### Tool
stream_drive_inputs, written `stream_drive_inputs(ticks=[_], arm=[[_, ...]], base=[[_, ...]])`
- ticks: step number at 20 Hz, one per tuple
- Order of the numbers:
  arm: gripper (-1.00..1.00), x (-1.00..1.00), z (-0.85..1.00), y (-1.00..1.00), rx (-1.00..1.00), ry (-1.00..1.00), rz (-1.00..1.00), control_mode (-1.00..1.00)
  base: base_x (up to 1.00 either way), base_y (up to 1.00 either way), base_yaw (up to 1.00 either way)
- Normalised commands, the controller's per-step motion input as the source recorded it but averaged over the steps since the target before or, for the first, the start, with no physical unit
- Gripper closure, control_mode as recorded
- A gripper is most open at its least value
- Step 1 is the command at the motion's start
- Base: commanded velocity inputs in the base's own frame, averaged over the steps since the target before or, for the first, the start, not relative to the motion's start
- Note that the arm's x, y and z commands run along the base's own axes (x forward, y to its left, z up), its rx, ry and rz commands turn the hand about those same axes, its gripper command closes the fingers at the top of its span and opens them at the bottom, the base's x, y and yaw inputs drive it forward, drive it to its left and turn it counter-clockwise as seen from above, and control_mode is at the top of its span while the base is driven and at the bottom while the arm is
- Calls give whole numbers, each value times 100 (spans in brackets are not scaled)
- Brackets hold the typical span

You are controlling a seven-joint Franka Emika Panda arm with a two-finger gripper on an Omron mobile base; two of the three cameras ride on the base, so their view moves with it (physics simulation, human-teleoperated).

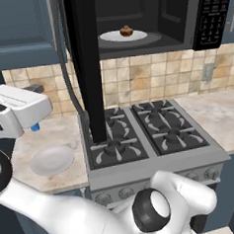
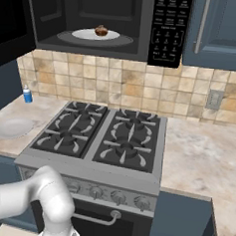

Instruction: Pick the mushroom from the counter and place it in the microwave. Then turn on the microwave.

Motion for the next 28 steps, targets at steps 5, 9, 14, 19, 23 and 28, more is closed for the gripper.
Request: stream_drive_inputs(ticks=[5,9,14,19,23,28], arm=[[100,0,0,-14,0,0,-3,-100],[100,0,0,-18,0,0,0,-100],[100,0,0,-18,0,0,0,-100],[100,0,0,-20,0,0,0,-100],[100,0,0,-18,0,0,0,-100],[100,0,0,-15,0,0,0,-100]], base=[[0,0,0],[0,0,0],[0,0,0],[0,0,0],[0,0,0],[0,0,0]])
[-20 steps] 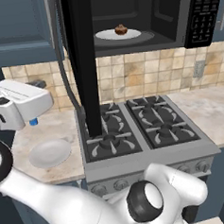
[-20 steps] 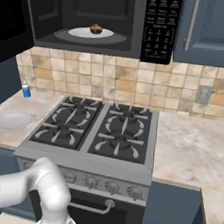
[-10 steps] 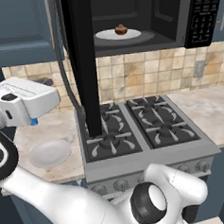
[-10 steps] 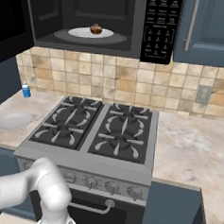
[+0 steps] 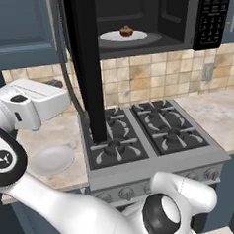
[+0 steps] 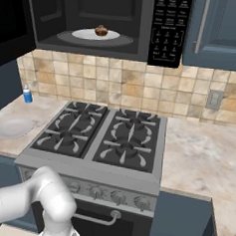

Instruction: Pick the mushroom from the counter and place it in the microwave. Then turn on the microwave.

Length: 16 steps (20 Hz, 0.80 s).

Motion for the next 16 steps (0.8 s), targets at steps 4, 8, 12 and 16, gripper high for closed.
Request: stream_drive_inputs(ticks=[4,8,12,16], arm=[[100,-3,0,-13,0,-2,0,-100],[100,-4,0,-13,0,-1,0,-100],[100,-5,0,-14,0,-1,0,-100],[100,-3,0,-16,0,0,0,-100]], base=[[0,0,0],[0,0,0],[0,0,0],[0,0,0]])
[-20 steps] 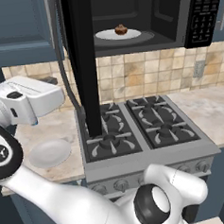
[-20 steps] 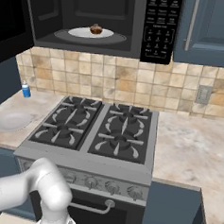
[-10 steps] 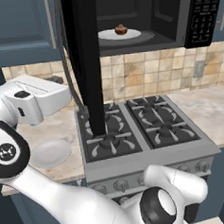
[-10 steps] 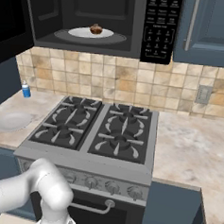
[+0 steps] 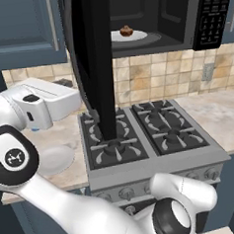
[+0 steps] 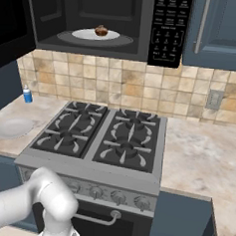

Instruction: Pick the mushroom from the counter and place it in the microwave. Then turn on the microwave.

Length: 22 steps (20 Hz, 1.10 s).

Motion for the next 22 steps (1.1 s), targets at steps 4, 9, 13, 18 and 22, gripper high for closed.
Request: stream_drive_inputs(ticks=[4,9,13,18,22], arm=[[100,0,0,-19,0,0,0,-100],[100,0,0,-18,0,0,0,-100],[100,0,0,-17,0,0,0,-100],[100,0,0,-19,0,0,1,-100],[100,0,0,-23,0,0,2,-100]], base=[[0,0,0],[0,0,0],[0,0,0],[0,0,0],[0,0,0]])
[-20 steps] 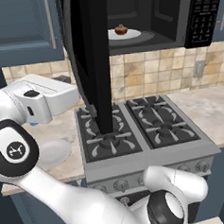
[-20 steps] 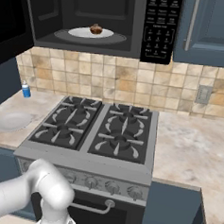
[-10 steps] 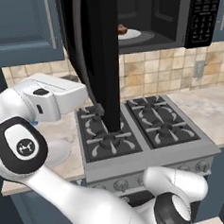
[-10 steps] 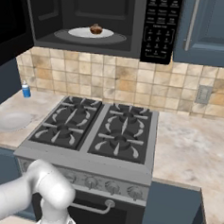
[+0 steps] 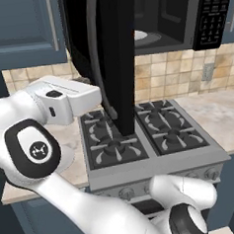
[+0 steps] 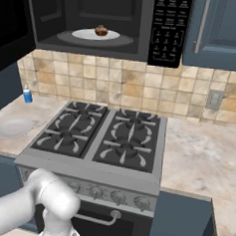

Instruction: Pick the mushroom from the counter and place it in the microwave. Then turn on the microwave.

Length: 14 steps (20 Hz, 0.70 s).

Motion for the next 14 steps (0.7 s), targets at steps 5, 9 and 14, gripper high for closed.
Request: stream_drive_inputs(ticks=[5,9,14], arm=[[100,0,0,-25,0,0,4,-100],[100,0,0,-24,0,0,4,-100],[100,0,3,-23,0,-2,4,-100]], base=[[0,0,0],[0,0,0],[0,0,0]])
